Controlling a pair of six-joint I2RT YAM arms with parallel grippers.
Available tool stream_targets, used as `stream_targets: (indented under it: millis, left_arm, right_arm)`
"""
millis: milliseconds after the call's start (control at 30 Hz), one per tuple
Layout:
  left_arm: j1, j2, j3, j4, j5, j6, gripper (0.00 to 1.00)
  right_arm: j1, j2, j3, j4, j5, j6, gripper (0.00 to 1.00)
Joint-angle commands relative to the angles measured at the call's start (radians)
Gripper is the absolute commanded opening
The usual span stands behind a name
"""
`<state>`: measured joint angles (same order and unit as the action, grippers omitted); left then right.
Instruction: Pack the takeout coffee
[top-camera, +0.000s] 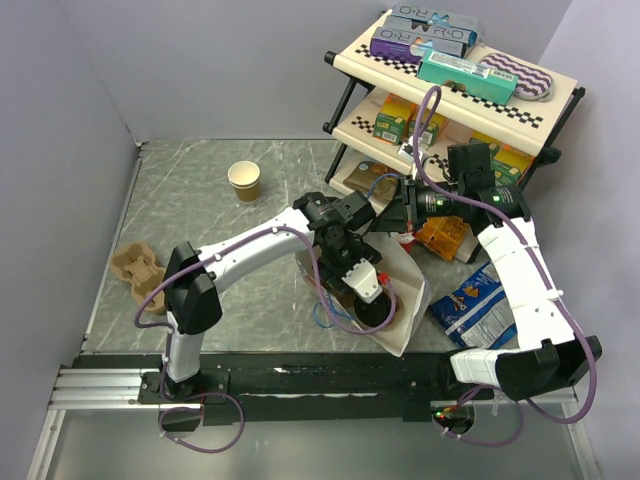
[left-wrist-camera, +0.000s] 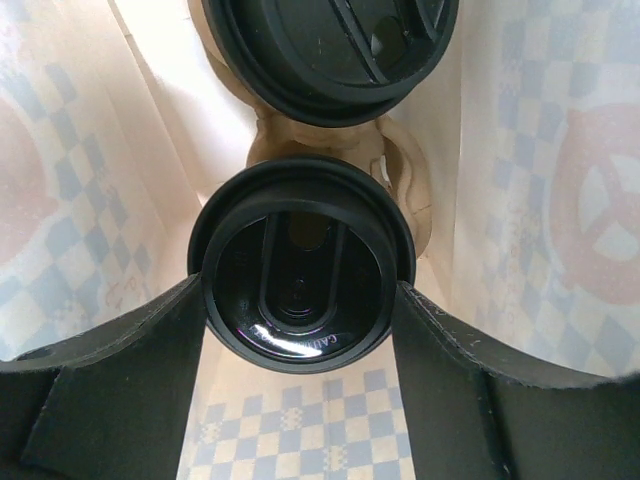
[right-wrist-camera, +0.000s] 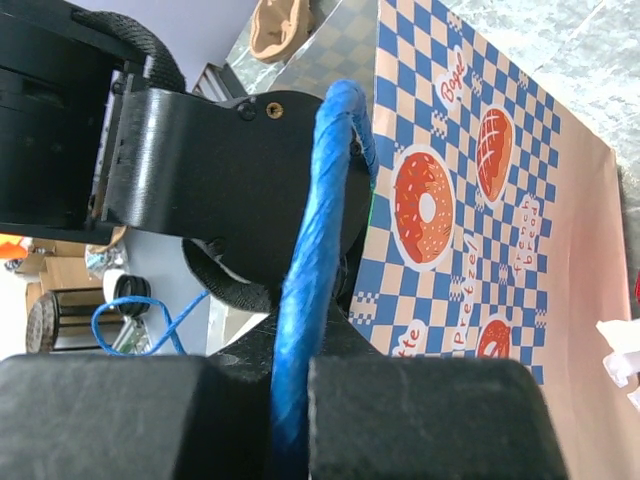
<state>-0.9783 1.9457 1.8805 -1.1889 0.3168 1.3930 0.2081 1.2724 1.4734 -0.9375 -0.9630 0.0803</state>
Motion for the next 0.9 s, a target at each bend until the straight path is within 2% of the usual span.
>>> stream_targets:
  millis: [0, 433, 867]
  left_arm:
    - [0.012, 0.009, -0.058, -0.003, 0.039, 0.058, 0.01]
    - [0.038, 0.078, -0.049, 0.011, 0.050, 0.078, 0.01]
    - [0.047, 0.122, -0.040, 0.051, 0.071, 0.028, 0.01]
  right_arm:
    - [-0.010, -0.002, 0.044, 0.045, -0.062, 0.010, 0.00]
    - [-0.038, 0.010, 0.051, 0.028, -0.068, -0.002, 0.00]
    - [-0.065, 0.022, 0.047, -0.004, -0.062, -0.010, 0.00]
